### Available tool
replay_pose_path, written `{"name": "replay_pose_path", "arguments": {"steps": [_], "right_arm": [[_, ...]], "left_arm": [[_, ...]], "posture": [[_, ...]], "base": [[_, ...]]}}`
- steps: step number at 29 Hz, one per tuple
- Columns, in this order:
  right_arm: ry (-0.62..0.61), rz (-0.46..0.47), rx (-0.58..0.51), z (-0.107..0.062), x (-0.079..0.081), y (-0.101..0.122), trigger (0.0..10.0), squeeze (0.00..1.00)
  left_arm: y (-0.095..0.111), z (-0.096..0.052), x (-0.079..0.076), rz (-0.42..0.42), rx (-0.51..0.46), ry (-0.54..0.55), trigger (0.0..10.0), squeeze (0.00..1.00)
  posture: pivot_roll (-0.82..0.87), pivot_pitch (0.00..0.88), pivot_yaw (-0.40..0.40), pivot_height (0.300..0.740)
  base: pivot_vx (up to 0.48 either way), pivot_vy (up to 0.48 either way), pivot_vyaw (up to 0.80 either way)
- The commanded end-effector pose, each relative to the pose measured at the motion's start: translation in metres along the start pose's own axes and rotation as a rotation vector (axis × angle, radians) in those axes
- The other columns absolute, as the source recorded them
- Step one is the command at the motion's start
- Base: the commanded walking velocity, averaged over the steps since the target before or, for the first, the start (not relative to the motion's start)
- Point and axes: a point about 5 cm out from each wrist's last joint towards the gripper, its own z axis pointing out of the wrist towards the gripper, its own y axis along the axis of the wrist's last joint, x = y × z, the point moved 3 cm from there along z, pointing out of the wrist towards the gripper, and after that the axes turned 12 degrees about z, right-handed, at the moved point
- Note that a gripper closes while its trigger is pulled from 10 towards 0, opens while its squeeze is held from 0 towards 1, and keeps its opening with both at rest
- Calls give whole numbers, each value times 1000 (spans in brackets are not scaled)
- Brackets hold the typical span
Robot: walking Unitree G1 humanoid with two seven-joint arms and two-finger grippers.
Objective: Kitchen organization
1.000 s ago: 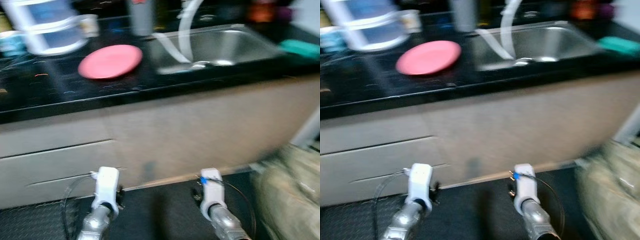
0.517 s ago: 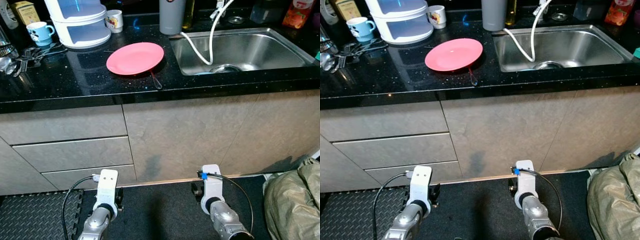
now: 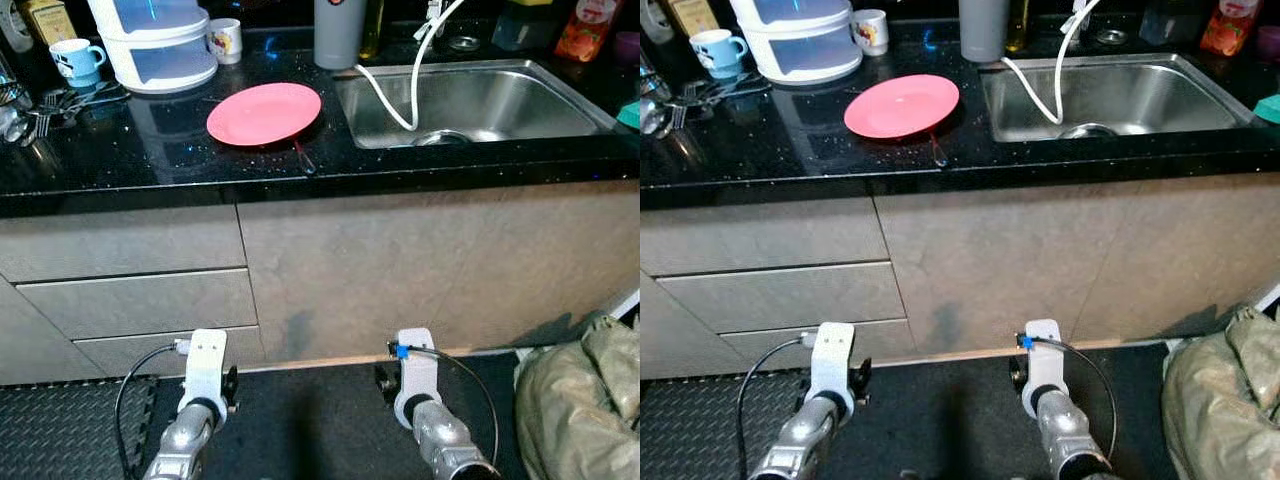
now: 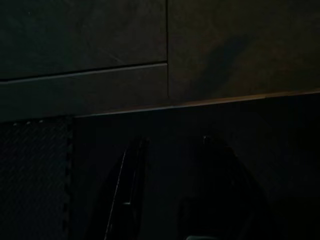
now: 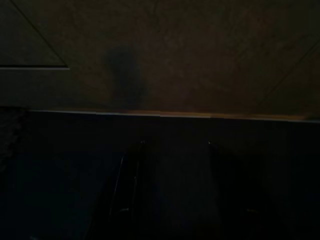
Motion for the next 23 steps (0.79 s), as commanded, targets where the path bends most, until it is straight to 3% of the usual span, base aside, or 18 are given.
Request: {"name": "replay_pose_path", "arguments": {"steps": [1,23], "right_arm": [[-12,15,17,-2,-3,-6,10000,0],[-5,14,5,-1,0,-4,10000,0]], "left_arm": [[-7,-2,-3,-15,30,-4,10000,0],[-6,-4,-2,-34,13,-13,10000,0]], "posture": [[-2,92,28,740],[-4,95,26,740]], "base": [[0,0,0],[0,0,0]]}}
